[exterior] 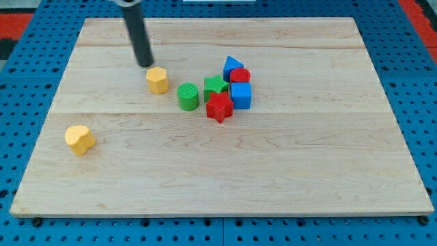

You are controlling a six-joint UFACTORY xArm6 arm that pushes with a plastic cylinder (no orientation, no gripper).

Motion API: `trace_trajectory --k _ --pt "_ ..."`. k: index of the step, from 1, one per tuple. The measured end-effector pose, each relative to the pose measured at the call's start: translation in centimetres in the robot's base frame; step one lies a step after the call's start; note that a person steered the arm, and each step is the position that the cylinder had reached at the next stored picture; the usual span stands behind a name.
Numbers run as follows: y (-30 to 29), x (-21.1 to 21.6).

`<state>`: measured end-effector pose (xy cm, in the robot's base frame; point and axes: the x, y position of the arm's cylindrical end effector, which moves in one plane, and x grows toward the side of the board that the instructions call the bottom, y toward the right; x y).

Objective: Push the yellow hexagon towards the yellow heart

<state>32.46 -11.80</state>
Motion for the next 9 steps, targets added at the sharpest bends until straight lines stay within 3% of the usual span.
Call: trace_trajectory --k 3,6,9 --pt "1.5 8.4" --pt "-0.3 10.8" --pt "-9.1 13.1"
